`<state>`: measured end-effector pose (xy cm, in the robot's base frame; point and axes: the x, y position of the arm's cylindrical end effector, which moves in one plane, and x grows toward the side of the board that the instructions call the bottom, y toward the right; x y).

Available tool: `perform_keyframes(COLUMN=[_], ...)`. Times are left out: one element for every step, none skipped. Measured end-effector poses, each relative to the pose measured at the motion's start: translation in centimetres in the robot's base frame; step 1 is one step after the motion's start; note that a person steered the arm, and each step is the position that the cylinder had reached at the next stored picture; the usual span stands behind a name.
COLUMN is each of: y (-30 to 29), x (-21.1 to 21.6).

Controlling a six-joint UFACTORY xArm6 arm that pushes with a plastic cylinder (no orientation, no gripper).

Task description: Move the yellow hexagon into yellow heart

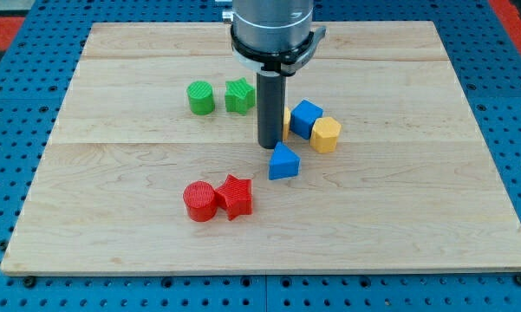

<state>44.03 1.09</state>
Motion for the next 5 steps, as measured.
perform_keyframes(y=[0.5,2.4,6.8,2.4,-3.4], x=[-2.0,-4.6,-7.6,-14.0,-19.8])
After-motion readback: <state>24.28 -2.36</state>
